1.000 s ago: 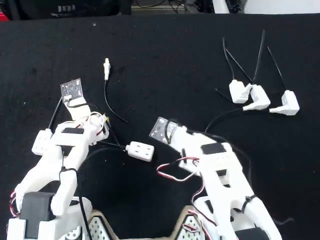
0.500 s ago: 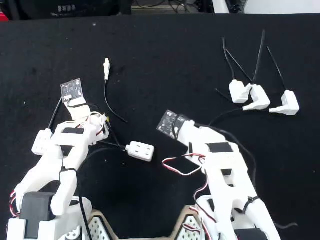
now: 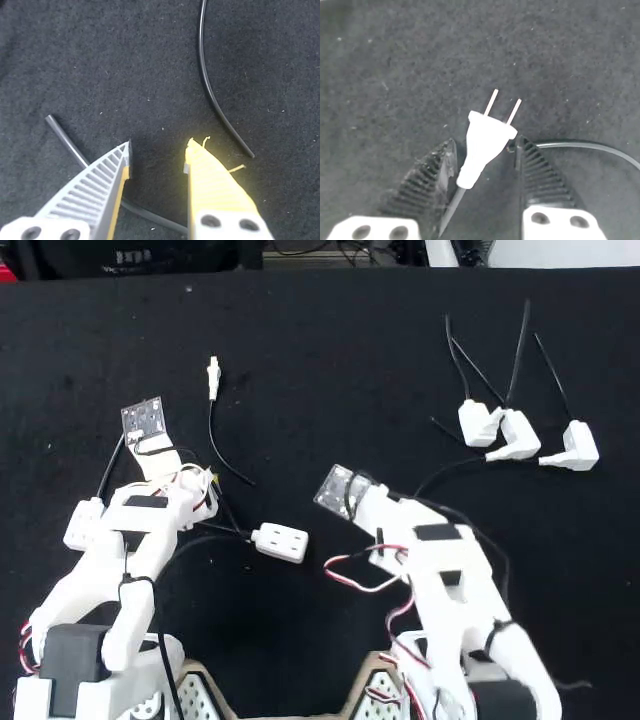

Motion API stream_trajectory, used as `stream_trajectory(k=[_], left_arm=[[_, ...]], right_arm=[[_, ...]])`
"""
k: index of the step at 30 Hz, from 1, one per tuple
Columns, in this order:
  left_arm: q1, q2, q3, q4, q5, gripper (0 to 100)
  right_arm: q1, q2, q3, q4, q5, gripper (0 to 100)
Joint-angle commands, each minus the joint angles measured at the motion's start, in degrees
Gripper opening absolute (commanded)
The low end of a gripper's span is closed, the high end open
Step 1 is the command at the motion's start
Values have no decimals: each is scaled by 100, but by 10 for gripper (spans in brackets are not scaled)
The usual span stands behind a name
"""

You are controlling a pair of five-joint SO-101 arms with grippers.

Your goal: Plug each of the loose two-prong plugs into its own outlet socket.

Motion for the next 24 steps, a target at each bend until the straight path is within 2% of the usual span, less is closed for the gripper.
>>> stream_trajectory(k=[1, 3, 8, 10, 12, 15, 18, 20, 24], left_arm=[[-66, -202, -48, -70, 0, 184], [-66, -193, -48, -70, 0, 184], [-66, -193, -66, -70, 0, 184], [-66, -185, -75, -70, 0, 184], [-66, -185, -75, -70, 0, 184], [-66, -193, -57, -70, 0, 184], [-66, -193, -57, -70, 0, 184], [-66, -193, -57, -70, 0, 184], [-66, -185, -57, -70, 0, 184]], right_arm=[[-44, 620, -708, -79, 44, 116], [-88, 673, -945, 211, -132, 10], [-668, 163, -1349, 1653, -844, 12], [-1222, -75, -1323, 2365, -756, 10], [-1793, -295, -1156, 2840, -360, 10], [-2163, -479, -743, 2690, 123, 11], [-2163, -514, -514, 2382, -9, 14], [-2163, -514, -497, 2374, -220, 48], [-2163, -549, -514, 2347, -633, 211]])
